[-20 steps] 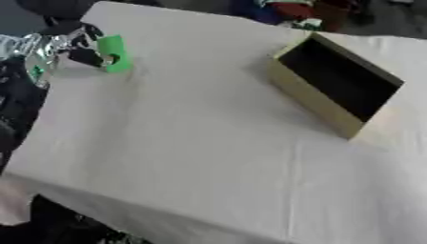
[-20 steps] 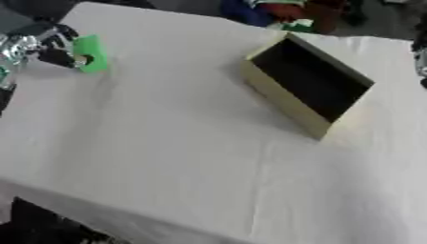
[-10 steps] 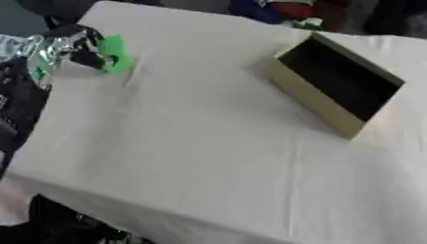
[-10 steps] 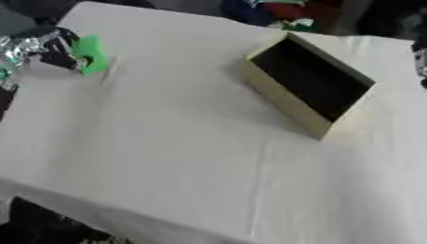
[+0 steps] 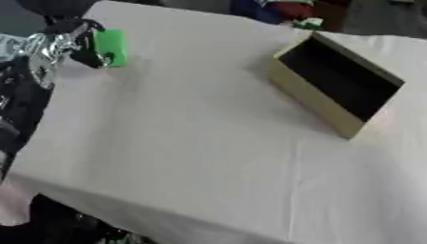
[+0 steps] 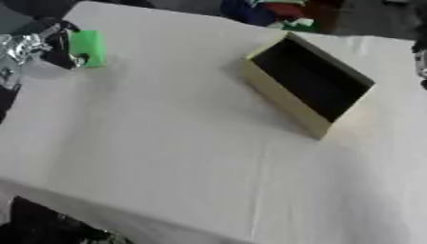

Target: Pick up objects on the table and place them in the box.

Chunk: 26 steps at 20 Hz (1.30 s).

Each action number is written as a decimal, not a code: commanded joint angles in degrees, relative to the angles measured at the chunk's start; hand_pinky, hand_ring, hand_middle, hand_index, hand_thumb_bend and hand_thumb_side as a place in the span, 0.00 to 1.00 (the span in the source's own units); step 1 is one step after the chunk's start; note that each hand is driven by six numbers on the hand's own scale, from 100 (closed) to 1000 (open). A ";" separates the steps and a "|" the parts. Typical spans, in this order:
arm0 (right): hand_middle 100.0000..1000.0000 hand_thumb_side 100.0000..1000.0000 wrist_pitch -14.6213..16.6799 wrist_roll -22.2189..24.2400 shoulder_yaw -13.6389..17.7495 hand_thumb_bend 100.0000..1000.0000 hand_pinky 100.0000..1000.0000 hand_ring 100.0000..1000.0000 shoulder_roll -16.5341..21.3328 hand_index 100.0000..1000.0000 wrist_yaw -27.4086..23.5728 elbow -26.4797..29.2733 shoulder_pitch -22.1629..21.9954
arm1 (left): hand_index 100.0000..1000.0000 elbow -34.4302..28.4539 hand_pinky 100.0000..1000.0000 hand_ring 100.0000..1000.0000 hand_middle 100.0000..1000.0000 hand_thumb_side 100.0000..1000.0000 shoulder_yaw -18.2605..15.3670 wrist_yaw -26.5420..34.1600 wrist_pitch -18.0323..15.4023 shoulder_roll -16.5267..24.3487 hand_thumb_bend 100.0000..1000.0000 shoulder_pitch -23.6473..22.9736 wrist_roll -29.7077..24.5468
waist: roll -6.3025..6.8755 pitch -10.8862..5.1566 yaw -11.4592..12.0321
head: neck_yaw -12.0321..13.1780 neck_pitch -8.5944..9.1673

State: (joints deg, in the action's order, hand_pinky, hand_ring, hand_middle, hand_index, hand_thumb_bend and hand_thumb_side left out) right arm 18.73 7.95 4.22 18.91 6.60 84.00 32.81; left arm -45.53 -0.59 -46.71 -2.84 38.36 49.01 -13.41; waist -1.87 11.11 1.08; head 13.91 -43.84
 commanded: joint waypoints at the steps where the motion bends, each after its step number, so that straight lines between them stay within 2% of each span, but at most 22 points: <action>1: 0.57 0.34 0.10 0.11 0.32 0.00 0.59 0.83 0.88 0.78 -0.20 0.52 1.15 | 0.63 -5.05 0.59 0.41 0.37 0.18 1.03 1.88 -1.28 1.97 0.00 2.20 0.45 | 0.25 -1.05 0.04 | -0.10 -0.28; 5: 0.57 0.34 0.12 0.28 0.12 0.00 0.59 0.83 0.75 0.78 -0.24 0.55 1.16 | 0.63 -9.58 0.59 0.41 0.36 0.18 3.16 2.22 -2.46 -0.25 0.00 5.44 -0.60 | 0.27 -1.22 -0.02 | 0.12 -0.28; 6: 0.57 0.34 0.12 0.35 0.04 0.00 0.59 0.83 0.68 0.78 -0.26 0.54 1.16 | 0.64 -10.20 0.59 0.41 0.36 0.26 3.59 2.07 -2.62 -1.19 0.03 6.32 -0.76 | 0.30 -1.26 -0.18 | 0.27 -0.28; 7: 0.57 0.34 0.14 0.44 -0.06 0.00 0.59 0.83 0.60 0.78 -0.29 0.54 1.16 | 0.64 -10.73 0.59 0.41 0.36 0.18 4.00 1.86 -2.79 -2.22 0.00 7.12 -0.79 | 0.35 -1.30 -0.34 | 0.42 -0.28; 13: 0.57 0.35 0.17 0.73 -0.35 0.00 0.58 0.83 0.36 0.78 -0.39 0.53 1.16 | 0.64 -11.49 0.59 0.41 0.37 0.17 4.68 1.36 -2.91 -3.68 0.00 8.25 -0.70 | 0.47 -1.38 -0.69 | 1.09 -0.28; 18: 0.57 0.35 0.39 2.55 -2.20 0.00 0.58 0.83 -1.13 0.78 -0.73 0.45 2.19 | 0.64 -16.51 0.59 0.42 0.38 0.16 10.46 2.37 -6.53 -9.66 0.00 13.14 -2.25 | 1.28 -0.89 -5.69 | 4.02 -0.28; 23: 0.56 0.35 0.42 3.10 -2.38 0.00 0.58 0.83 -1.29 0.78 -1.00 0.29 2.31 | 0.64 -17.60 0.60 0.42 0.38 0.17 13.45 -0.35 -9.62 -16.64 0.00 14.18 -1.92 | 1.39 -0.64 -6.61 | 4.09 -0.28; 24: 0.56 0.33 0.42 3.17 -2.41 0.00 0.58 0.83 -1.29 0.78 -1.03 0.26 2.27 | 0.65 -17.61 0.60 0.43 0.38 0.21 13.90 -0.84 -10.17 -18.01 0.19 14.19 -1.90 | 1.44 -0.60 -6.61 | 4.02 -0.28; 25: 0.56 0.35 0.43 3.24 -2.42 0.00 0.58 0.83 -1.31 0.78 -1.07 0.25 2.23 | 0.65 -17.54 0.60 0.43 0.39 0.19 14.33 -1.33 -10.77 -19.36 0.01 14.16 -1.99 | 1.48 -0.56 -6.52 | 3.87 -0.28; 26: 0.56 0.35 0.45 3.31 -2.43 0.00 0.58 0.83 -1.36 0.78 -1.10 0.27 2.21 | 0.65 -17.45 0.60 0.43 0.39 0.19 14.74 -1.76 -11.41 -20.41 0.01 14.09 -2.11 | 1.51 -0.51 -6.43 | 3.74 -0.28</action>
State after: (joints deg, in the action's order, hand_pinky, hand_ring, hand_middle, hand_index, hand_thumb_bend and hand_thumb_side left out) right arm 19.09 11.06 1.71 16.88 6.01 83.67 34.10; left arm -61.92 13.87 -47.80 -13.44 18.57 61.49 -15.53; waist -0.23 11.47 -5.37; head 17.73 -43.84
